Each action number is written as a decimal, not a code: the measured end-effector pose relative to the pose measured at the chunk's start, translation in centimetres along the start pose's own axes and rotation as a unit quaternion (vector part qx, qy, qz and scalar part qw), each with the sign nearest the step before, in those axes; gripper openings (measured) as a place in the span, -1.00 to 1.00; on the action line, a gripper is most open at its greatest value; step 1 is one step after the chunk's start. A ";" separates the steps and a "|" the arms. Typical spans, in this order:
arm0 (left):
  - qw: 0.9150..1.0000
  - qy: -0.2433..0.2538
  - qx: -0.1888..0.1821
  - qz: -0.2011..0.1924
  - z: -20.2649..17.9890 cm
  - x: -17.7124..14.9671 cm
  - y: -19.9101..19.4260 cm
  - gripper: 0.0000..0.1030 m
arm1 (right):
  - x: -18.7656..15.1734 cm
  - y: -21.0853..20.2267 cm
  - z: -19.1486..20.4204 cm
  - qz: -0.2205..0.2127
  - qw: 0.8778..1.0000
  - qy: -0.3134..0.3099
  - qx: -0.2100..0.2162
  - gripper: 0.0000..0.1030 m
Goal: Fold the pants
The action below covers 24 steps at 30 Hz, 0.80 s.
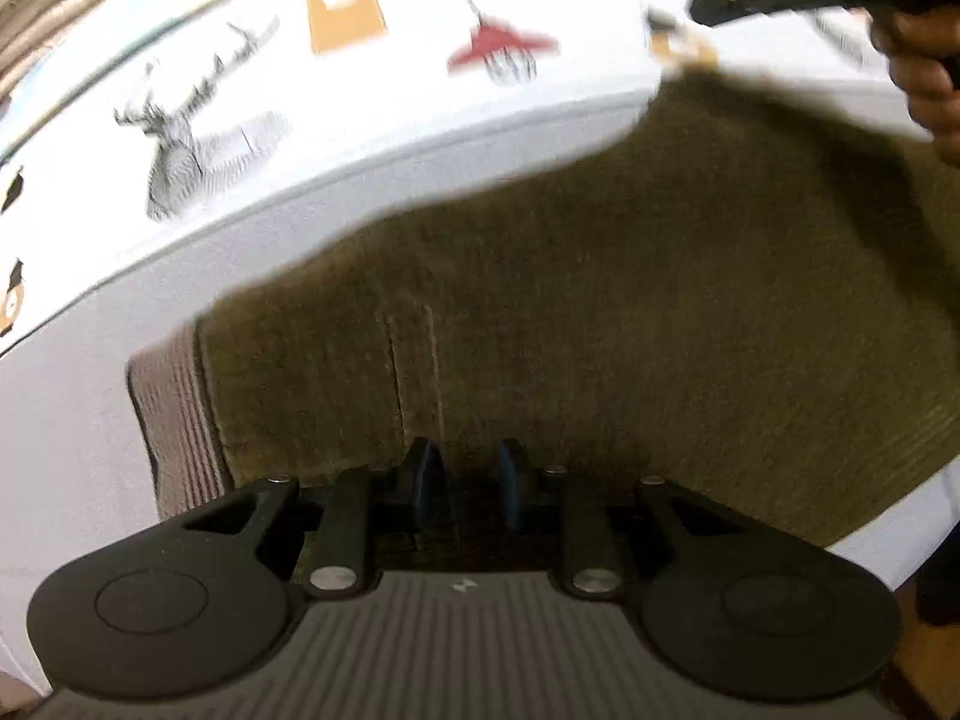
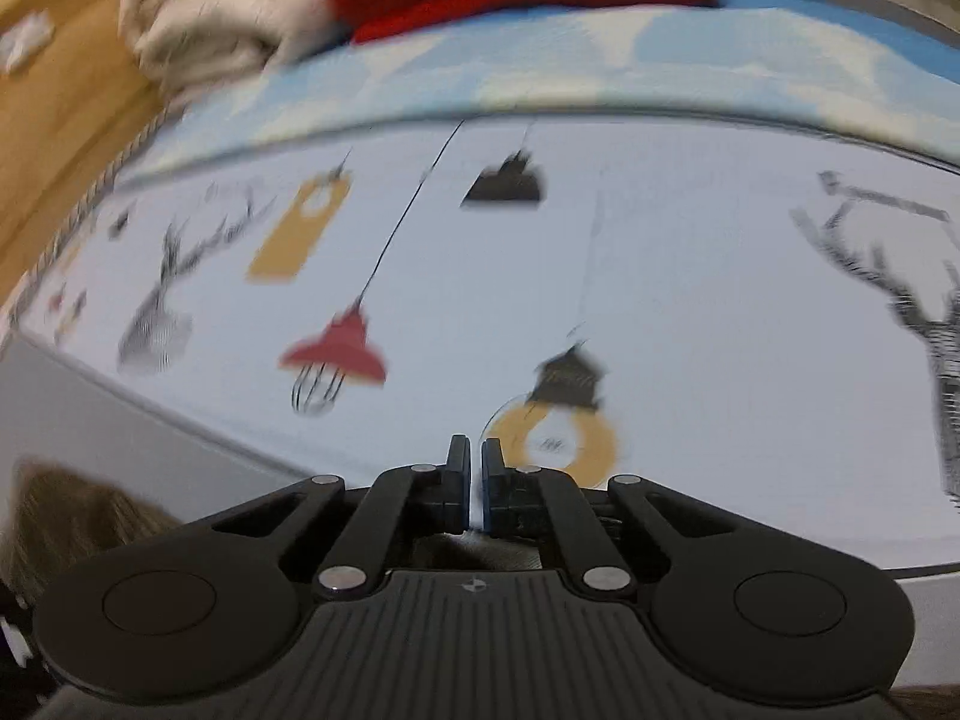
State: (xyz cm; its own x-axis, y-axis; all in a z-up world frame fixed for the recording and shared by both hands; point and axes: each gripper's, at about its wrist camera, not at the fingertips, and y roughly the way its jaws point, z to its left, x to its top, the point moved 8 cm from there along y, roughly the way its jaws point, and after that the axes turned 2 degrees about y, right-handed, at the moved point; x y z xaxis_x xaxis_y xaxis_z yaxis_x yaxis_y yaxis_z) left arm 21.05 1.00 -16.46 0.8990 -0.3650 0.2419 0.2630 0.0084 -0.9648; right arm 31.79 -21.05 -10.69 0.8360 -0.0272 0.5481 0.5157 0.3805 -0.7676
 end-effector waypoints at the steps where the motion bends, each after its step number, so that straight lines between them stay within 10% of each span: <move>1: 1.000 -0.010 -0.011 -0.020 0.1 0.5 -0.7 -0.48 | 0.5 -1.2 -0.5 -0.016 1.000 0.004 -0.001 -0.91; 3: 0.998 -0.032 -0.027 -0.040 0.8 1.1 -1.3 -0.47 | 1.4 -4.8 -1.9 -0.056 0.998 0.015 -0.010 -0.91; 6: 0.998 -0.055 0.018 0.040 2.8 -0.8 1.8 -0.54 | 1.8 -10.2 -5.1 -0.110 0.992 0.051 -0.023 -0.87; 10: 0.999 -0.043 0.027 0.019 2.0 -0.4 0.2 -0.53 | -0.2 -18.3 -12.2 -0.176 0.972 0.140 -0.069 -0.45; 13: 0.999 -0.021 -0.035 -0.036 -0.8 0.2 -2.1 -0.34 | -3.6 -24.0 -17.8 -0.204 0.955 0.188 -0.108 -0.38; 15: 0.999 -0.004 -0.043 0.025 -2.2 -1.6 0.0 -0.35 | -6.4 -27.4 -21.3 -0.217 0.943 0.211 -0.139 -0.38; 18: 0.994 0.103 0.013 0.035 -4.8 -3.0 0.4 -0.33 | -11.9 -32.1 -27.0 -0.229 0.917 0.268 -0.185 -0.37; 24: 0.996 0.067 0.027 -0.059 -8.4 0.2 -6.3 -0.25 | -22.8 -38.6 -36.6 -0.259 0.830 0.430 -0.243 -0.24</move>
State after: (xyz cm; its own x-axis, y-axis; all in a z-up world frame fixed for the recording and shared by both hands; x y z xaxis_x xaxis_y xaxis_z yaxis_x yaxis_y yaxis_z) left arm 16.61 -6.93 -11.16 0.8063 -0.4879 0.3344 0.3867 0.0069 -0.9222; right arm -0.30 -69.00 -5.72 0.1953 -0.7999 0.5675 0.6878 -0.3009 -0.6607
